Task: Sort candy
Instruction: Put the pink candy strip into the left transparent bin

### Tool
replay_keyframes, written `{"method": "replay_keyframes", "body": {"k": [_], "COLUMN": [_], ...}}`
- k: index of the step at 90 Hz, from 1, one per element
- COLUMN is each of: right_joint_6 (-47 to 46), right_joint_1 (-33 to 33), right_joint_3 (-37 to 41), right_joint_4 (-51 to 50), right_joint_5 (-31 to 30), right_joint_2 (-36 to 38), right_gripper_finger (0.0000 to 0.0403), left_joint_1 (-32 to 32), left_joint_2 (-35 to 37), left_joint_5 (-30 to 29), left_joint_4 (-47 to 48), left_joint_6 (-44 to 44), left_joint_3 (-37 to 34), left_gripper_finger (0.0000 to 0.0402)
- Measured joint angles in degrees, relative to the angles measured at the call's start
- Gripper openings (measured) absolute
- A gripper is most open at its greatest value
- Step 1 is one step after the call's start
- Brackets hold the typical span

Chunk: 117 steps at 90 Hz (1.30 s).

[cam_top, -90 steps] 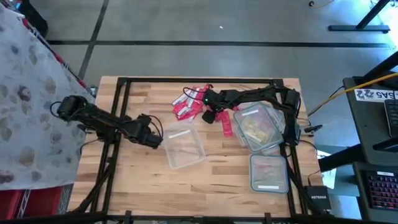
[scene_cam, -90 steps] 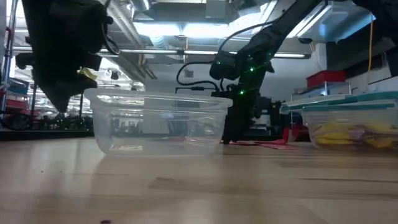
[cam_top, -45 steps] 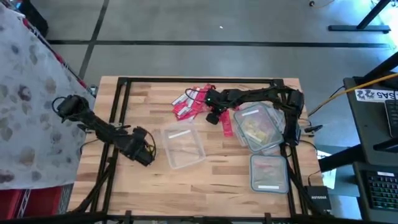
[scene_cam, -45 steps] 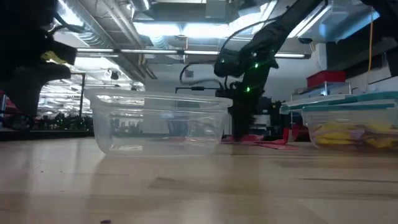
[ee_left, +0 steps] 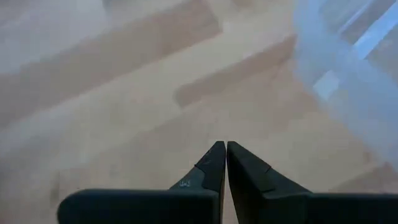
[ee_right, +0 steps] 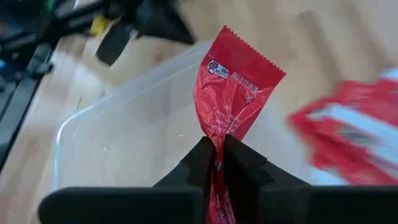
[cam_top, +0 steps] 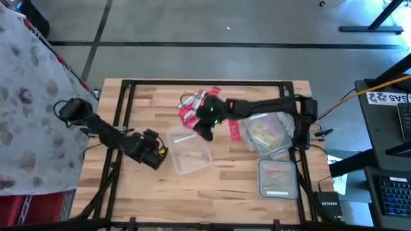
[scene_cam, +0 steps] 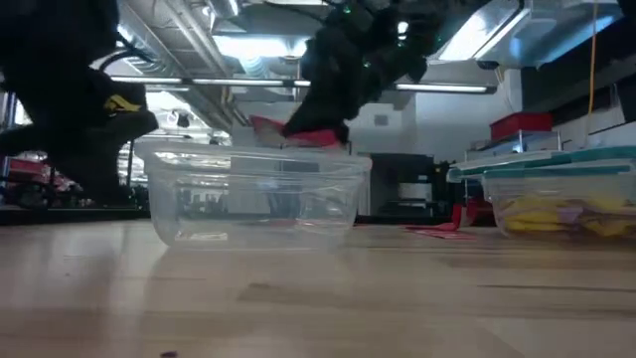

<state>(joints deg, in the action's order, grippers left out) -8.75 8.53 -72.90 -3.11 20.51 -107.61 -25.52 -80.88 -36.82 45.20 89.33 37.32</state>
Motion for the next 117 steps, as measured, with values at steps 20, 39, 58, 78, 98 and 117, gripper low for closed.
{"method": "replay_keyframes", "body": {"k": [20, 39, 58, 78, 98, 117], "right_joint_6": [3.0, 6.5, 12.1, 11.8, 10.5, 9.9], "right_joint_1": [-4.6, 0.3, 9.6, 17.7, 24.8, 27.6], "right_joint_3": [-2.0, -7.6, -12.5, -12.5, -12.5, -12.5], "right_joint_4": [-0.7, -7.0, -20.2, -35.8, -43.1, -46.6], "right_joint_5": [-7.6, -4.5, -13.7, -24.7, -25.5, -26.8], "right_joint_2": [-1.5, -1.3, -1.3, -1.7, -7.1, -12.1], "right_gripper_finger": [0.0097, 0.0203, 0.0246, 0.0248, 0.0248, 0.0248], "left_joint_1": [2.0, 1.9, 1.9, 1.9, 2.0, 1.9], "left_joint_2": [0.0, 0.0, 0.0, 0.0, 0.0, 0.0], "left_joint_5": [-0.7, -0.1, 0.0, -0.2, -0.9, -0.9], "left_joint_4": [-2.8, -2.5, -2.4, -2.3, -2.4, -2.5], "left_joint_6": [-7.4, -7.5, -8.5, -9.0, -9.0, -8.8], "left_joint_3": [0.0, 0.0, 0.0, 0.0, 0.0, 0.0], "left_gripper_finger": [0.0, 0.0, 0.0, 0.0, 0.0, 0.0]}}
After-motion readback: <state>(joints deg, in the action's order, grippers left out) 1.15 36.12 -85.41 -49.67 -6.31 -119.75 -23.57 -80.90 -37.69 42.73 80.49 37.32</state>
